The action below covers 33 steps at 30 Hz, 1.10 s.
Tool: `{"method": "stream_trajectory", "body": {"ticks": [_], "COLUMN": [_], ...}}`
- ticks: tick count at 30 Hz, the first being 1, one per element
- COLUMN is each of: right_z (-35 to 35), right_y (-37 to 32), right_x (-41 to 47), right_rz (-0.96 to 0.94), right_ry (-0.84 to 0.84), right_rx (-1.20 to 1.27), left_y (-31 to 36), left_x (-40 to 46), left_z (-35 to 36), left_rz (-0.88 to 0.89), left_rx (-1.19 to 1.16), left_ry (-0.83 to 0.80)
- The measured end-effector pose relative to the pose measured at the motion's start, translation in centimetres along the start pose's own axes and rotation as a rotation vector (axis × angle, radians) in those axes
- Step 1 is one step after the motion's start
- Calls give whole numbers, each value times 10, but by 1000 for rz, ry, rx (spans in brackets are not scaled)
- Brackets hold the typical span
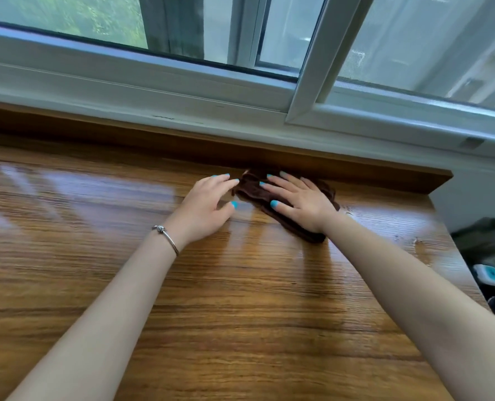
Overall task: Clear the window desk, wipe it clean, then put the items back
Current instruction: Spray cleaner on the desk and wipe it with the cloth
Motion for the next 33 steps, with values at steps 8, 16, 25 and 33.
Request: {"method": "stream_trajectory", "body": {"ticks": [8, 16, 25, 33], "right_z": [56, -7, 28, 51], "right_y": [-54, 27, -5, -8], "right_x": [-133, -51, -113, -235], "right_rz": [-139, 42, 63, -239], "right_ry": [19, 49, 50, -3], "right_rx": [19, 32, 13, -8], "left_y": [3, 11, 52, 100], "left_x": [-8, -33, -69, -81], "left_z": [-4, -2, 24, 50], "left_rz": [-28, -73, -152, -126], "left_rx": [-34, -26, 16, -9], "left_ry": [19, 56, 11, -8]}}
Point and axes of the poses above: each hand's wrist, its own x-axis towards the middle knuckle, its own z-axis out of the palm, y = z × x, the point moved 6 cm from there along x, towards the middle knuckle, and after that the axes turned 14 degrees about x, right-handed, at the moved point
